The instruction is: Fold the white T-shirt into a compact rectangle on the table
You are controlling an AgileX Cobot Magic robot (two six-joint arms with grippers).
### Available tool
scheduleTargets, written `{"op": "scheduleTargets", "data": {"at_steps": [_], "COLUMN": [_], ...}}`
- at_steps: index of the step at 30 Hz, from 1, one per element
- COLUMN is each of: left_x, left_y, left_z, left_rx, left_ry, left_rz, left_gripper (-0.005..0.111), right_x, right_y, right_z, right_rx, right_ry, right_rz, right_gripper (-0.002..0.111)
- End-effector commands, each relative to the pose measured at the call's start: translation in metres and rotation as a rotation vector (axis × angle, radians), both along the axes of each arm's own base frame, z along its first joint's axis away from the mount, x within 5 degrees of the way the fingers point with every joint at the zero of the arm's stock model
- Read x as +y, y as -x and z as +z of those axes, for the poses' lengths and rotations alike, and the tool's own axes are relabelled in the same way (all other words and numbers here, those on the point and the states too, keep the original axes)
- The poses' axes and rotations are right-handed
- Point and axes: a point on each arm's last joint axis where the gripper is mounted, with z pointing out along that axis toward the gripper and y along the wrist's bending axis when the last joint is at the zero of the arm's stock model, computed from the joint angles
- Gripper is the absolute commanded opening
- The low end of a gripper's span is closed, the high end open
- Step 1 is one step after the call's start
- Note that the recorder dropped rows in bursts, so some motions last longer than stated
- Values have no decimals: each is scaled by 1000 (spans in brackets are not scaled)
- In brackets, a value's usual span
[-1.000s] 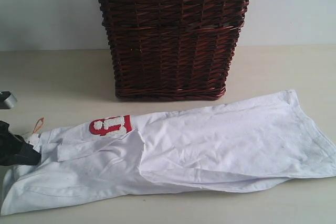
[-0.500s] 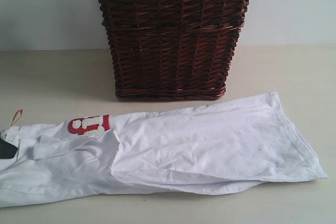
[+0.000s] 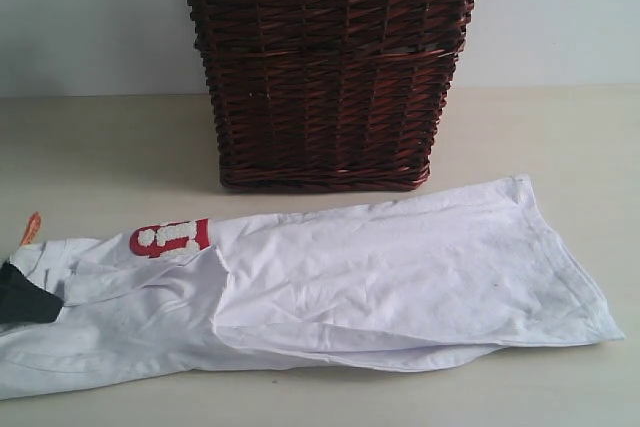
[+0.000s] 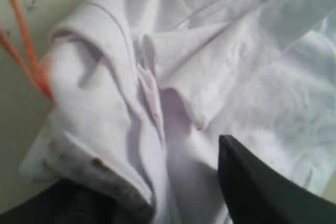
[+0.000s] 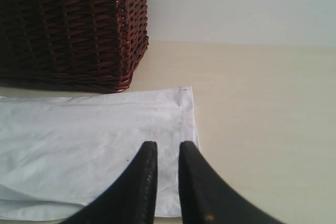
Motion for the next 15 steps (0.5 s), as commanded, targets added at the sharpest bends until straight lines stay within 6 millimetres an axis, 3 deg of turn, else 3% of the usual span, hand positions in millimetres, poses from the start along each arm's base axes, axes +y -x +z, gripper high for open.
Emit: {"op": "scheduleTargets", "data": {"at_steps": [1, 5, 10, 15], "left_x": [3, 4, 4, 7], "left_y": [0, 0, 3, 1], "left_z": [-15, -32, -48, -46], "left_rx": [39, 86, 142, 120], "left_ry": [-15, -19, -12, -51], "left_rz": [24, 48, 52, 62], "left_gripper": [57, 44, 2, 0], "right_x": [0, 0, 0, 0], "right_y": [0, 0, 0, 0], "right_z": [-1, -1, -1, -1], "right_rx": [-12, -12, -12, -12], "right_ry": [5, 5, 5, 5], "right_rz": [-3, -3, -3, -3], "right_gripper": [16, 16, 16, 16]}}
